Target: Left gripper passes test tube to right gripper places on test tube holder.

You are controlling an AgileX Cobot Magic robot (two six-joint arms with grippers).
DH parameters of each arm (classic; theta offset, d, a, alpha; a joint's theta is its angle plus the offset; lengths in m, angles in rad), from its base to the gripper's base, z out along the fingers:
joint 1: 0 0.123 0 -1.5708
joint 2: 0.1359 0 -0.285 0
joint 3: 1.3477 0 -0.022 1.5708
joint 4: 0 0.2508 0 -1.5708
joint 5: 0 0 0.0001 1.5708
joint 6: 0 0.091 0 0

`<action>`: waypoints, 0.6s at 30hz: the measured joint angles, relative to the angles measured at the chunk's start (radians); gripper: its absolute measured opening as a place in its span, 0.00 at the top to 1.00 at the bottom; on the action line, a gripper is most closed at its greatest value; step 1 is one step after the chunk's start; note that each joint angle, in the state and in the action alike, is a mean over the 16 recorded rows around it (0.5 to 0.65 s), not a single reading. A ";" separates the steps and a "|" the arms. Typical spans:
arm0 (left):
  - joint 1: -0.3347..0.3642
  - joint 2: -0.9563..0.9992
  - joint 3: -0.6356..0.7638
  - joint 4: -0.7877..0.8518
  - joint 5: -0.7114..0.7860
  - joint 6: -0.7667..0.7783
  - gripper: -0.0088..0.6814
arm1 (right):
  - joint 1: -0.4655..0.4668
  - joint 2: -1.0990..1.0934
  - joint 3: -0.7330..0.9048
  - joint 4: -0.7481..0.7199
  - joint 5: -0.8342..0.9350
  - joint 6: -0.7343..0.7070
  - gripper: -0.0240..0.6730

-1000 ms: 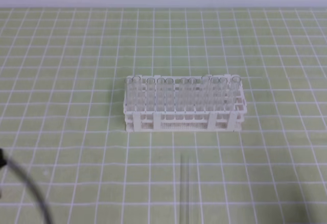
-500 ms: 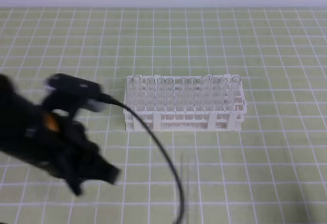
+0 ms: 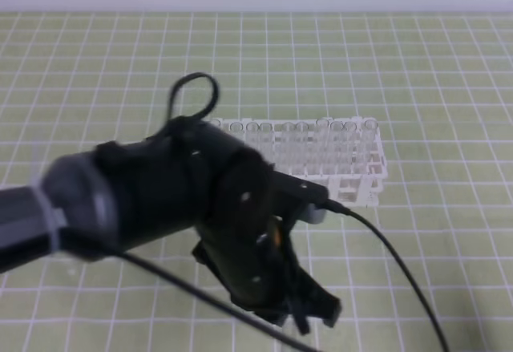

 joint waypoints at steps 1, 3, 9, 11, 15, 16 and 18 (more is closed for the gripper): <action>-0.008 0.022 -0.020 -0.006 0.009 -0.006 0.99 | 0.000 0.000 0.000 0.000 0.000 0.000 0.99; -0.018 0.066 -0.059 -0.016 0.028 -0.019 0.98 | 0.000 0.000 0.000 0.000 0.000 0.000 0.99; -0.034 0.167 -0.153 -0.025 0.088 -0.061 0.91 | 0.000 0.000 0.000 0.000 0.000 0.000 0.99; -0.036 0.191 -0.173 -0.023 0.105 -0.082 0.84 | 0.000 0.000 0.000 0.000 0.000 0.000 0.99; -0.037 0.228 -0.197 -0.021 0.127 -0.125 0.68 | 0.000 0.000 0.000 0.000 0.000 0.000 0.99; -0.037 0.234 -0.200 -0.020 0.129 -0.135 0.64 | 0.000 0.000 0.000 0.000 0.000 0.000 0.99; -0.038 0.244 -0.204 -0.019 0.130 -0.152 0.56 | 0.000 0.000 0.000 0.000 0.000 0.000 0.99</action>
